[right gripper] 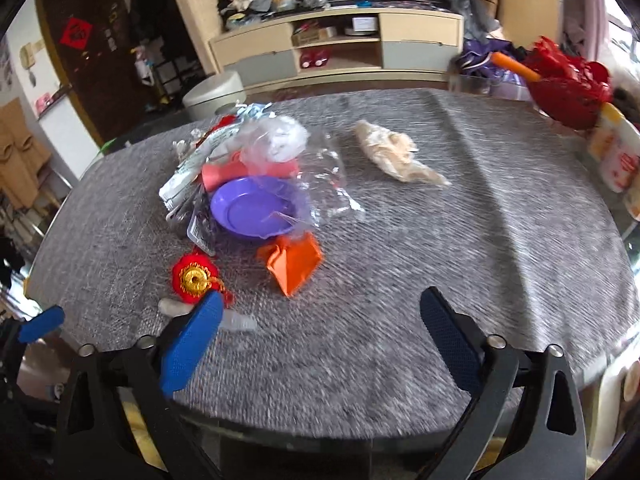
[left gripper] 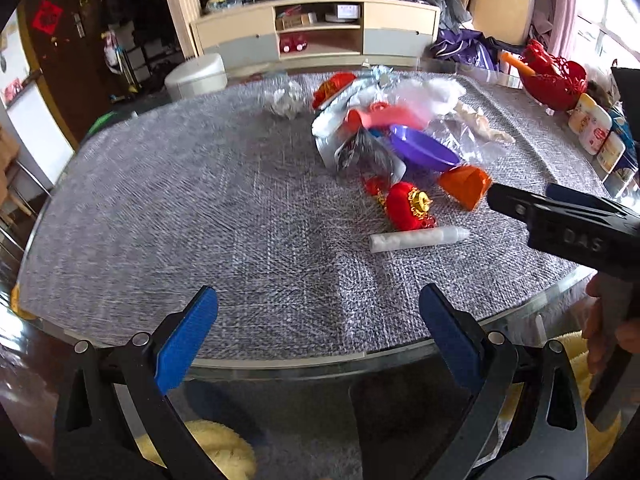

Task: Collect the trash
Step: 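Grasp the white tube with the left tool while the right tool grasps the orange plastic piece, then lower both tools over the grey bin and open them to drop the items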

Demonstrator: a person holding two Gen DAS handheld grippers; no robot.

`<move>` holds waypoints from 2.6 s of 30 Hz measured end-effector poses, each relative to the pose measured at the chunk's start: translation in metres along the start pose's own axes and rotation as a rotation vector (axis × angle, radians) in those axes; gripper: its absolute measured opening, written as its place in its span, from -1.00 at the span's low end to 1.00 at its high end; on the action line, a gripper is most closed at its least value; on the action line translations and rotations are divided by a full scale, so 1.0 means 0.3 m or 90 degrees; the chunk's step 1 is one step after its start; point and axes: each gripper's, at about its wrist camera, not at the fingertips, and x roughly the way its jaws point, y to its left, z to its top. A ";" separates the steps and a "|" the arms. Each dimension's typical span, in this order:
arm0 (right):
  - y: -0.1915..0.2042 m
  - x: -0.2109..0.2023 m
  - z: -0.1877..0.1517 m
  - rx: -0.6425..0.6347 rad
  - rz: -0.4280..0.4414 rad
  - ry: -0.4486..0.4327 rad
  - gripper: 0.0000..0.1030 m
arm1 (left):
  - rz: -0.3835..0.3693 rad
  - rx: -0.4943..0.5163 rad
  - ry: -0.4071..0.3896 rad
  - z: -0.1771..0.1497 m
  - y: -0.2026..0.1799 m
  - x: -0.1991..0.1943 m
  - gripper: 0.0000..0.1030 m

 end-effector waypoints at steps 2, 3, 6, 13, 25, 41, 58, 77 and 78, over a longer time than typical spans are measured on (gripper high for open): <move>0.004 0.028 0.011 -0.005 0.007 0.008 0.55 | -0.010 -0.004 0.006 0.003 0.004 0.019 0.84; 0.006 0.043 0.014 -0.007 0.008 0.013 0.49 | -0.017 -0.005 0.009 0.006 0.004 0.029 0.84; 0.002 0.085 0.021 -0.005 0.025 0.029 0.31 | -0.026 0.002 0.013 0.017 -0.015 0.049 0.84; -0.002 0.100 0.009 -0.035 0.048 0.023 -0.34 | -0.059 0.009 0.033 0.053 -0.071 0.112 0.84; -0.102 0.031 0.003 -0.032 0.026 0.010 -0.64 | -0.097 0.024 0.052 0.102 -0.200 0.188 0.84; -0.143 -0.012 -0.015 -0.017 0.038 0.008 -0.64 | -0.062 0.045 0.048 0.104 -0.251 0.210 0.56; -0.021 -0.261 -0.234 -0.046 0.044 0.000 -0.64 | -0.089 0.047 0.018 -0.147 -0.215 -0.123 0.56; -0.012 -0.039 -0.580 -0.008 0.056 0.216 -0.59 | -0.179 -0.013 0.177 -0.520 -0.200 0.045 0.56; -0.012 -0.035 -0.585 -0.007 0.056 0.220 -0.59 | -0.179 -0.012 0.181 -0.531 -0.200 0.053 0.56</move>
